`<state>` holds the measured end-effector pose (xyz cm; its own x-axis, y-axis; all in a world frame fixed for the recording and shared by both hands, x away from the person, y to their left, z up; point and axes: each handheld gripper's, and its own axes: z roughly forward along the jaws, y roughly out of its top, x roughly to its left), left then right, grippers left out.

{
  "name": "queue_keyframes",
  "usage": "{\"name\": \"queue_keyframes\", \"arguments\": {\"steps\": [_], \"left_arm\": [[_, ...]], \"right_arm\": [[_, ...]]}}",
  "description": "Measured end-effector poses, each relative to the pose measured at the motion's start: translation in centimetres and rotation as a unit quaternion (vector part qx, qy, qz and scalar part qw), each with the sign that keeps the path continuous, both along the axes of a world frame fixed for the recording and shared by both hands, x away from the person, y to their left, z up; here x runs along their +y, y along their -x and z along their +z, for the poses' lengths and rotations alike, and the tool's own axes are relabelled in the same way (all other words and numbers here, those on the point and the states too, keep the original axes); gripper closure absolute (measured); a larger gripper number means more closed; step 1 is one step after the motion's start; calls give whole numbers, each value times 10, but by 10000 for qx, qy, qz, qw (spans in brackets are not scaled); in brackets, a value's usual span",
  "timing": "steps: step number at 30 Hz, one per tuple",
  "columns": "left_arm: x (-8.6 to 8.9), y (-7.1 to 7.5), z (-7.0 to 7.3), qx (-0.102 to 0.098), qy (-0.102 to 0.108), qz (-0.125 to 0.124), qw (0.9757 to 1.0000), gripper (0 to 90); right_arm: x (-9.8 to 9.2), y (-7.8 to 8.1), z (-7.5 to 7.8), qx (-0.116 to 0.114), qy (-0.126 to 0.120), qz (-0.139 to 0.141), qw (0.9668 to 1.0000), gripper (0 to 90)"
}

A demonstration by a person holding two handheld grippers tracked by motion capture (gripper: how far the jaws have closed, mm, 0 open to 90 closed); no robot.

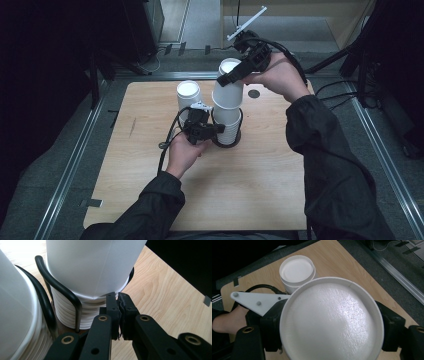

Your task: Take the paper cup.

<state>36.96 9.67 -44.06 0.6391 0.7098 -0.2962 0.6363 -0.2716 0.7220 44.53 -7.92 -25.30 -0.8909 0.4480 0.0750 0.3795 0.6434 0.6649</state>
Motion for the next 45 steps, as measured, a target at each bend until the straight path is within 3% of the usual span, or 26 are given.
{"name": "queue_keyframes", "arguments": {"steps": [7, 13, 19, 35, 40, 41, 44, 45], "left_arm": [[-1, 1, 0, 28, 6, -19, 10000, 864], [-1, 2, 2, 51, 105, -119, 9999, 840], [0, 2, 2, 69, 106, -85, 9999, 831], [1, 6, 5, -21, 26, -153, 9999, 801], [2, 10, 7, -16, -8, -275, 9996, 745], [3, 13, 8, -78, 25, -425, 9991, 734], [6, 16, 8, -68, 81, -503, 9987, 706], [7, 17, 8, -60, 84, -528, 9986, 691]], "right_arm": [[-14, 15, 18, -45, -75, 66, 9999, 245], [-25, 33, 19, -2, -82, 179, 9998, 245], [-37, 52, 6, 88, -212, 353, 9991, 245], [-71, 93, -28, -142, -107, 402, 9990, 244], [-78, 101, -46, -112, -99, 439, 9989, 244], [-79, 103, -50, -94, -96, 442, 9989, 244], [-80, 105, -60, -92, -70, 394, 9992, 245], [-82, 105, -66, 5, -71, 353, 9994, 245]]}}
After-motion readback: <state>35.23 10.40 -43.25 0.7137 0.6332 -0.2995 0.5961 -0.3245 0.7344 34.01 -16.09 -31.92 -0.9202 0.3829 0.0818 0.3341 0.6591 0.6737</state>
